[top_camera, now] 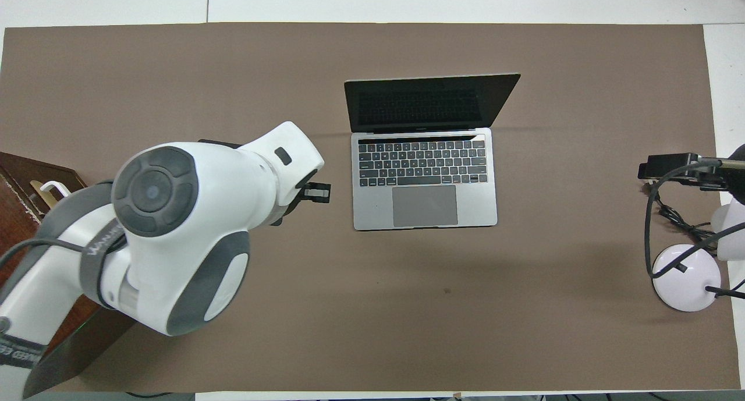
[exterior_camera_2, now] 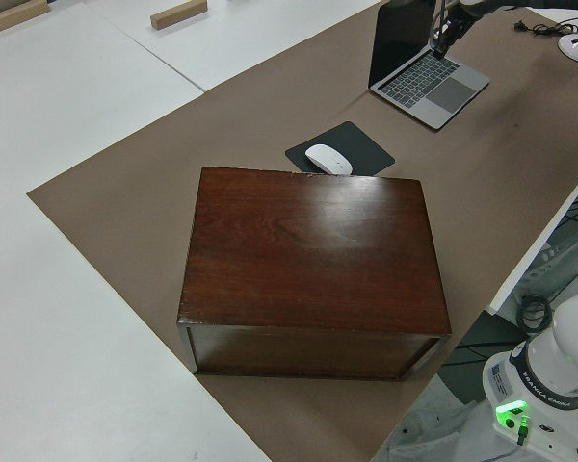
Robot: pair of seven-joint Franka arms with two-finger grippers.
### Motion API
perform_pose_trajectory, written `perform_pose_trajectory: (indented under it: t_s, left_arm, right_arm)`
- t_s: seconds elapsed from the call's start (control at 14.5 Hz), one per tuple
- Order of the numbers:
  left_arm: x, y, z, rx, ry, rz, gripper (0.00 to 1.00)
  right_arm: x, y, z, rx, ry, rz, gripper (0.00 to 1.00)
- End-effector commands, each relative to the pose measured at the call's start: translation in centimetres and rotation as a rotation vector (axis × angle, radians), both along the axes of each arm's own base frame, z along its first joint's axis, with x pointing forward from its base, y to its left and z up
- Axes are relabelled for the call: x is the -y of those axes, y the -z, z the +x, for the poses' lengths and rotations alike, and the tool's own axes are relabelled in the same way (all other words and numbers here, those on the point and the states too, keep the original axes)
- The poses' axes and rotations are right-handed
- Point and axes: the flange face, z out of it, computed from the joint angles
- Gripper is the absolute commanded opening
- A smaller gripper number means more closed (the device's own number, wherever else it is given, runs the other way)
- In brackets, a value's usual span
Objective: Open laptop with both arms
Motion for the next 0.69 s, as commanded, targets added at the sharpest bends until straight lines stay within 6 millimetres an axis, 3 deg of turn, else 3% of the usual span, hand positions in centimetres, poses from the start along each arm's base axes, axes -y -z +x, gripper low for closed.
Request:
perform_pose_trajectory:
  t_s: [0.0, 0.07, 0.21, 0.62]
  left_arm:
    - [-3.7, -2.9, -0.9, -0.021, -0.001, 0.031, 0.33]
    - [-4.9, -3.5, -1.0, -0.03, -0.019, 0.034, 0.99]
    - [-7.4, -4.4, -0.8, -0.039, -0.043, 0.06, 1.0]
    - [-16.1, -6.1, 0.5, -0.049, -0.195, 0.097, 1.0]
  right_arm:
    - [-0.1, -0.7, -0.1, 0.006, 0.007, -0.019, 1.0]
    - [-0.3, -0.8, 0.2, 0.011, 0.001, -0.02, 1.0]
    - [-1.3, -1.3, 1.0, 0.01, -0.021, -0.024, 1.0]
    - [-2.1, -1.6, 0.5, -0.045, -0.064, -0.028, 1.0]
